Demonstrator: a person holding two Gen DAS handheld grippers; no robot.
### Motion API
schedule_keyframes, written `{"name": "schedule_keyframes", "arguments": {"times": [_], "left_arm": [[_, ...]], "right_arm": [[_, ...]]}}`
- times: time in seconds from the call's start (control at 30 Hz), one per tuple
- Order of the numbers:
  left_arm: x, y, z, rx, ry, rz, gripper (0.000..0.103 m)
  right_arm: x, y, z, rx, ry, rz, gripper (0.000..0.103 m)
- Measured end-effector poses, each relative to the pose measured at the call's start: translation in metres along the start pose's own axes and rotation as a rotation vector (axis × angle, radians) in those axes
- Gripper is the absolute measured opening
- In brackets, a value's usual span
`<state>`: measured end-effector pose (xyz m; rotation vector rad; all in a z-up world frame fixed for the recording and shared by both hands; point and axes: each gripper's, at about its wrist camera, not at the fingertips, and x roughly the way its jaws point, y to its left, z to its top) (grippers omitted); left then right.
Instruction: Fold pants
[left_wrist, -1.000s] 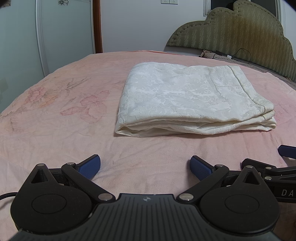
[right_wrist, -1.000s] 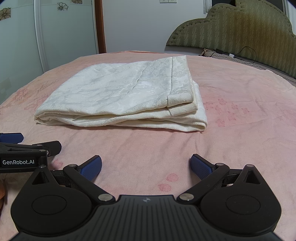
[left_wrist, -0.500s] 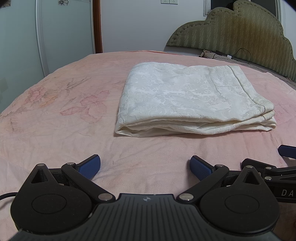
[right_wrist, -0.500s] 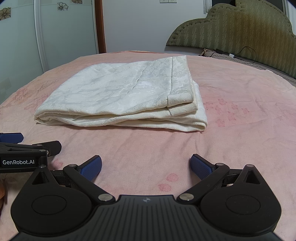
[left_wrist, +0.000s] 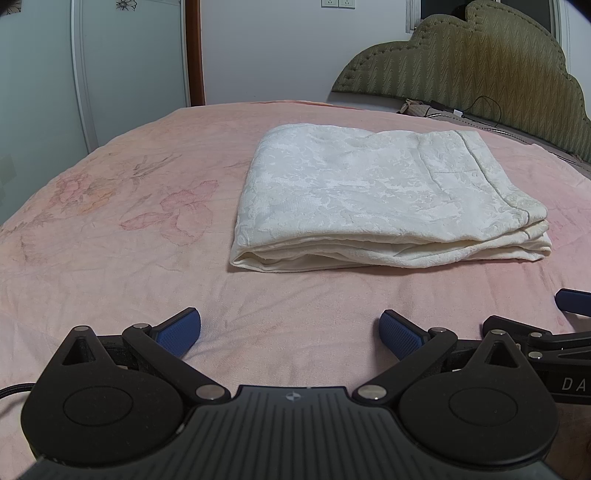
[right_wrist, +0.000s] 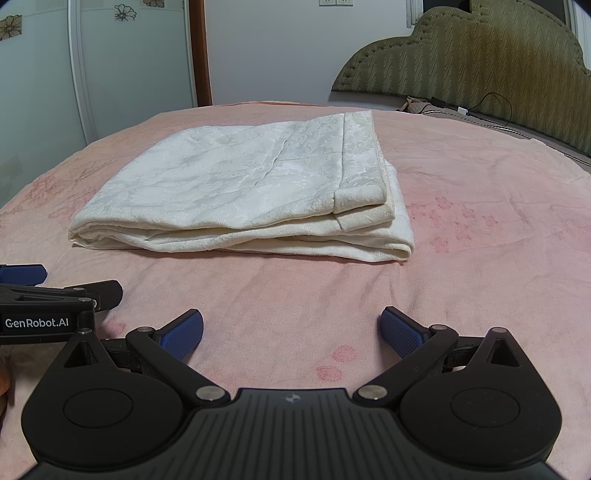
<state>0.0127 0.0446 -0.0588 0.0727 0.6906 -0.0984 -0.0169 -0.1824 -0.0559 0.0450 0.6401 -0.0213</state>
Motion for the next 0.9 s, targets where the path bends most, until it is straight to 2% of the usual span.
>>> {"name": "schedule_keyframes", "arguments": {"times": [0.9], "left_arm": [[-0.003, 0.0036, 0.0008, 0.001, -0.005, -0.015, 0.103]], "right_arm": [[0.0003, 0.0003, 0.0001, -0.001, 0.001, 0.001, 0.103]]}}
